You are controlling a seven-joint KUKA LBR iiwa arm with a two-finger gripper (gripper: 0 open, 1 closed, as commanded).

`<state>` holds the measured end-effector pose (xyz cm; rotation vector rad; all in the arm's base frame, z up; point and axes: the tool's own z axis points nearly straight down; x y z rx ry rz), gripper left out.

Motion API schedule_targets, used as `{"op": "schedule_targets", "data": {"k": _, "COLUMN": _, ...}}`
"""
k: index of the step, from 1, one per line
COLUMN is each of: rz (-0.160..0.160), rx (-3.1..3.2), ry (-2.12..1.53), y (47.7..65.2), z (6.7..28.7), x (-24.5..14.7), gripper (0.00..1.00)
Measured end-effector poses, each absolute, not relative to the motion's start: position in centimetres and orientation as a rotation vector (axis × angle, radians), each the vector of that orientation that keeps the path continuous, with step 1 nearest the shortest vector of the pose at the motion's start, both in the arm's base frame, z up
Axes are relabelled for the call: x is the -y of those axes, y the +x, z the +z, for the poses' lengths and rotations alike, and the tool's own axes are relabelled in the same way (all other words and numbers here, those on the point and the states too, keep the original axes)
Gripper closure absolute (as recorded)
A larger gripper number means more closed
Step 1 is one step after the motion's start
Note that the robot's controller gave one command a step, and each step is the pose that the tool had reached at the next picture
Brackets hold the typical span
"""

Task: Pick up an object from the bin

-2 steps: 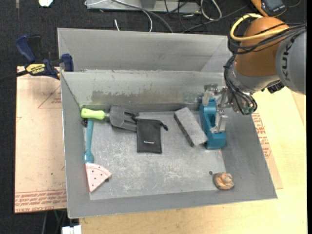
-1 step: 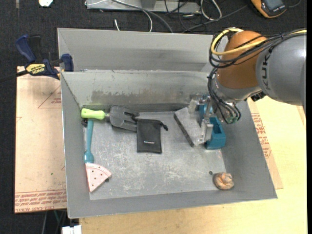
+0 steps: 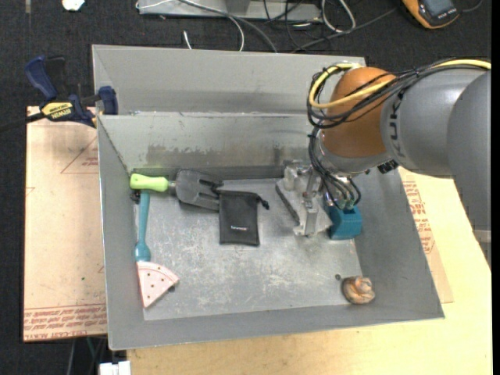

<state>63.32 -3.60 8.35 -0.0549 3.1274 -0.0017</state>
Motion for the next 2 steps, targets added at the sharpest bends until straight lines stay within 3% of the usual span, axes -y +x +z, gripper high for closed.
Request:
{"op": "schedule_targets", "data": {"k": 1, "rz": 0.002, "rx": -3.119, "ry": 0.189, "y": 63.7, "z": 7.3, "x": -1.0, "gripper": 0.0}}
{"op": "schedule_targets", "data": {"k": 2, "rz": 0.0, "rx": -3.11, "ry": 0.151, "y": 64.5, "z": 7.7, "x": -4.2, "gripper": 1.0}}
